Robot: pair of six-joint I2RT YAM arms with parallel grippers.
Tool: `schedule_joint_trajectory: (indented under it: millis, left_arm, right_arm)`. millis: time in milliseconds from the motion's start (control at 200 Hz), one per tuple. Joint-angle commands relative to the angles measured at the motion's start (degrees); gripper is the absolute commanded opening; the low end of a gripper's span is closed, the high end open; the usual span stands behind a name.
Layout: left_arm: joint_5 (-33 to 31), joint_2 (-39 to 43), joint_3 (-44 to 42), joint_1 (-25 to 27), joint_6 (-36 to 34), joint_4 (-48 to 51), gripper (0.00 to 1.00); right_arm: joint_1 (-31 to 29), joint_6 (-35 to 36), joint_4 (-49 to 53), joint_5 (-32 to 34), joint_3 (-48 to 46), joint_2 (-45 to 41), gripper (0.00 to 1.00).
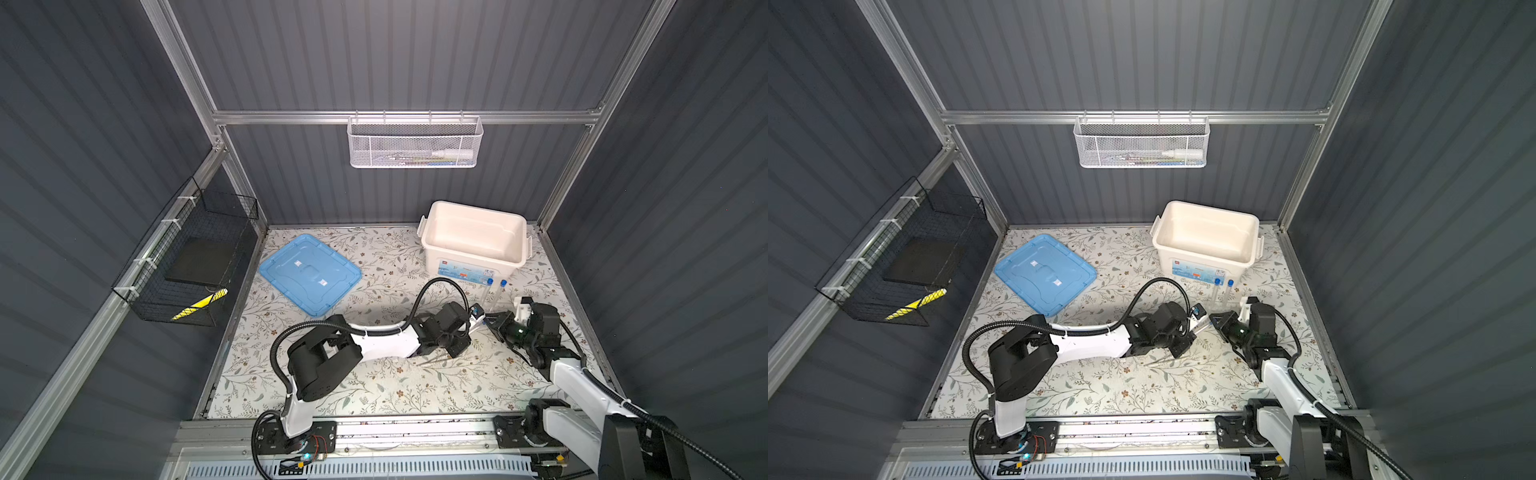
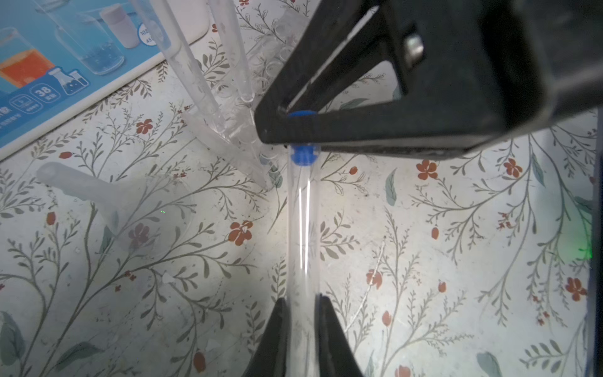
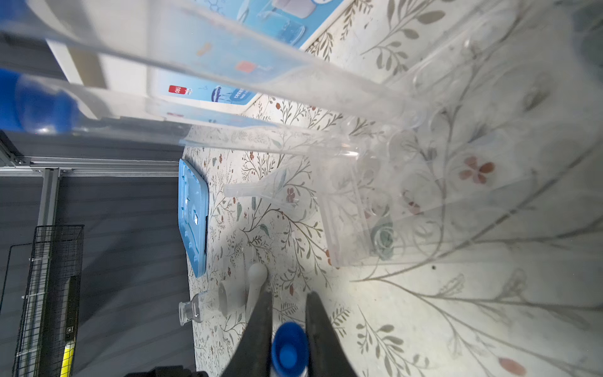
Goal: Organize the chemistry lab equipment
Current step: 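Close the right gripper on the tube's blue cap, taking it from the left, then carry the blue-capped tube with the right gripper to the clear rack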
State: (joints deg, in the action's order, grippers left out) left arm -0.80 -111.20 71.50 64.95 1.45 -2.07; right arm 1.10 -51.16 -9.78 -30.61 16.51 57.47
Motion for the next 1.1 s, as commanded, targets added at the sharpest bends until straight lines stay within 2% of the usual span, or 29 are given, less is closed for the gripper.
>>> schedule_joint_trajectory:
  millis: [0,45,305,440,650,860,980,1095]
  left_arm:
    - [0.7,0.6,0.0,0.5,-1.1,0.1,0.16]
    - [0.4,0.6,0.1,0.5,-1.0,0.2,0.19]
    - [-5.9,3.0,-1.7,0.5,0.2,-0.6,0.7]
    - [-9.7,4.5,-3.9,0.5,1.1,-1.9,0.83]
    - [-12.4,4.8,-4.7,0.5,2.1,-1.3,0.89]
    - [-13.3,5.0,-5.2,0.5,2.1,-0.5,0.89]
    - [-13.2,4.6,-5.1,0.5,2.2,-0.4,0.89]
    - [-12.8,4.1,-4.4,0.5,2.1,0.3,0.89]
  right_arm:
    - [0.0,1.1,0.2,0.1,-0.4,-1.4,0.16]
    - [0.0,1.1,0.3,0.4,-0.4,-1.9,0.15]
    - [1.1,4.8,7.5,4.8,1.8,-7.7,0.14]
    - [1.8,9.6,15.5,9.9,5.6,-12.8,0.14]
    - [2.2,16.6,25.1,20.3,12.1,-19.4,0.16]
    - [2.3,24.2,30.3,28.9,18.2,-20.6,0.17]
    - [2.2,28.2,29.4,35.6,19.1,-20.5,0.17]
    - [2.2,30.9,26.8,38.9,19.8,-19.9,0.17]
